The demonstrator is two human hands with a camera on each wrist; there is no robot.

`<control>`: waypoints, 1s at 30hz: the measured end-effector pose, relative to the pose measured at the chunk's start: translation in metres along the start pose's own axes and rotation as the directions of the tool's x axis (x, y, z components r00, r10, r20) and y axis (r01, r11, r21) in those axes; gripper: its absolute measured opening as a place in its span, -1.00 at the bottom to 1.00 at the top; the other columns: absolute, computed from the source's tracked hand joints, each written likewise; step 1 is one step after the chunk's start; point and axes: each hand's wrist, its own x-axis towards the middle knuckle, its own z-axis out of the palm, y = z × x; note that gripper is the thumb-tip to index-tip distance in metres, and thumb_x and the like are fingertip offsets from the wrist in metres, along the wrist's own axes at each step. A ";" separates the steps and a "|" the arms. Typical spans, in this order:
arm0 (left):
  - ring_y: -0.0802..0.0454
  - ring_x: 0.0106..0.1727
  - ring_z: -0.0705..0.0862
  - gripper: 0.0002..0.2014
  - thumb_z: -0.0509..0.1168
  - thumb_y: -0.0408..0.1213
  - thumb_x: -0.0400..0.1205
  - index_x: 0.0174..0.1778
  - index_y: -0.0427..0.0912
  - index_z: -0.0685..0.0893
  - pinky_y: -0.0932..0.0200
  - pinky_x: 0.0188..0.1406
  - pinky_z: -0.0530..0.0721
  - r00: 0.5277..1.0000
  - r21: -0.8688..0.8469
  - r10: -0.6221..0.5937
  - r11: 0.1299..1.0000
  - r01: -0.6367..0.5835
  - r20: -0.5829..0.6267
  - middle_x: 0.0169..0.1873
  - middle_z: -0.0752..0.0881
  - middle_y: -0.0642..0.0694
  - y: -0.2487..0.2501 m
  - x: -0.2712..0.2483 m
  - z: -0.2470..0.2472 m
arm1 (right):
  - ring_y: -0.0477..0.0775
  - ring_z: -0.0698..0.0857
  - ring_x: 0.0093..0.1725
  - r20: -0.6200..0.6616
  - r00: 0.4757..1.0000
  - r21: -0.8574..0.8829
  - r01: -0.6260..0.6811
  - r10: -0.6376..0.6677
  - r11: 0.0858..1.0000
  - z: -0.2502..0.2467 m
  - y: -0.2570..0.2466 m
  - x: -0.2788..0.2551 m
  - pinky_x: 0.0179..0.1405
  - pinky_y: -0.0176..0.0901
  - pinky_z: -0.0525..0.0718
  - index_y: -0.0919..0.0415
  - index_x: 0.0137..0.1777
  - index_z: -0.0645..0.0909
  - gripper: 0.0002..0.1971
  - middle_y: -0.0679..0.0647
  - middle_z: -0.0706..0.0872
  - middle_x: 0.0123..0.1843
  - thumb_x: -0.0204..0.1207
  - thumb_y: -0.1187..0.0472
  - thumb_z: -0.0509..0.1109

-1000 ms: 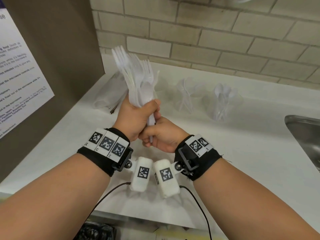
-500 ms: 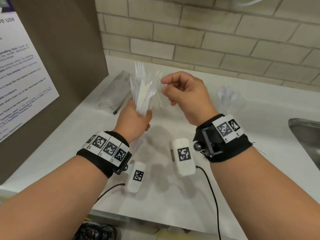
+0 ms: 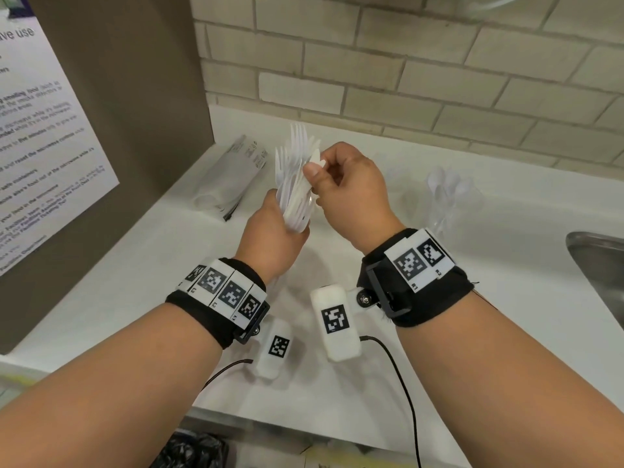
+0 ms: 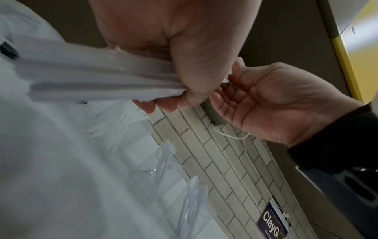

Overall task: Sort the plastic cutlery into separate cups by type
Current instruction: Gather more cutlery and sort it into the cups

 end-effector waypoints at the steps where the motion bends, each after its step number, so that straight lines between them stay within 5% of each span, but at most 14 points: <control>1: 0.01 -0.33 0.72 -0.67 0.26 -0.03 0.48 0.12 -0.03 0.51 -0.08 -0.34 0.78 1.000 0.006 0.009 1.000 -0.009 0.001 -0.28 0.69 0.01 -0.001 0.000 0.000 | 0.23 0.72 -0.15 -0.007 1.000 0.010 -0.009 0.009 1.000 0.001 0.000 0.000 -0.09 0.23 0.74 0.07 -0.22 0.44 -0.81 0.18 0.68 -0.23 0.59 0.18 0.37; 5: -0.01 -0.31 0.73 -0.67 0.29 -0.05 0.52 0.17 -0.04 0.49 -0.06 -0.32 0.77 1.000 -0.003 0.011 1.000 -0.011 -0.008 -0.26 0.69 0.01 -0.001 -0.002 0.000 | 0.31 0.73 -0.14 -0.052 0.999 0.038 -0.014 0.016 0.999 0.004 -0.001 -0.003 -0.15 0.25 0.73 -0.01 -0.25 0.39 -0.77 0.32 0.72 -0.17 0.61 0.22 0.32; 16: 0.00 -0.23 0.71 -0.61 0.31 -0.10 0.59 0.31 -0.04 0.44 -0.08 -0.15 0.78 1.000 -0.066 -0.005 0.998 0.006 0.012 -0.20 0.66 0.02 0.000 -0.009 -0.009 | 0.27 0.74 -0.16 -0.271 0.956 0.165 0.163 -0.114 0.973 0.001 -0.021 -0.006 -0.19 0.24 0.76 -0.19 -0.13 0.42 -0.85 0.14 0.68 -0.18 0.59 0.13 0.21; 20: -0.05 -0.26 0.71 -0.62 0.31 -0.11 0.59 0.31 -0.03 0.43 -0.15 -0.19 0.77 0.999 -0.098 -0.029 0.995 0.032 0.029 -0.22 0.67 -0.04 -0.001 -0.011 -0.013 | 0.34 0.78 -0.20 -0.313 0.939 0.231 0.219 -0.141 0.948 -0.001 -0.028 -0.002 -0.36 0.04 0.80 -0.16 -0.11 0.37 -0.84 0.10 0.59 -0.16 0.67 0.15 0.14; 24: -0.06 -0.33 0.71 -0.65 0.31 -0.12 0.63 0.28 -0.08 0.42 -0.08 -0.22 0.78 0.998 -0.111 -0.045 0.993 0.050 0.052 -0.23 0.67 -0.07 0.000 -0.016 -0.018 | 0.31 0.77 -0.19 -0.350 0.923 0.176 0.233 -0.160 0.957 -0.002 -0.031 0.003 -0.30 0.25 0.76 -0.23 -0.12 0.39 -0.88 -0.01 0.62 -0.19 0.62 0.05 0.15; 27: -0.03 -0.35 0.70 -0.67 0.31 -0.13 0.63 0.25 -0.10 0.42 -0.08 -0.22 0.79 0.998 -0.108 -0.046 0.993 0.050 0.041 -0.26 0.65 -0.04 -0.003 -0.015 -0.020 | 0.33 0.76 -0.21 -0.326 0.928 0.197 0.251 -0.179 0.948 0.000 -0.032 0.005 -0.34 0.24 0.76 -0.20 -0.11 0.40 -0.89 0.08 0.63 -0.18 0.61 0.08 0.16; 30: 0.00 -0.38 0.67 -0.69 0.31 -0.14 0.63 0.23 -0.11 0.43 -0.09 -0.22 0.78 0.999 -0.100 -0.030 0.994 0.034 0.034 -0.27 0.63 -0.03 -0.002 -0.015 -0.020 | 0.17 0.73 -0.21 -0.229 0.948 0.100 0.249 -0.221 0.963 0.004 -0.030 0.005 -0.25 0.19 0.75 -0.02 -0.03 0.47 -0.97 -0.04 0.60 -0.24 0.62 0.14 0.22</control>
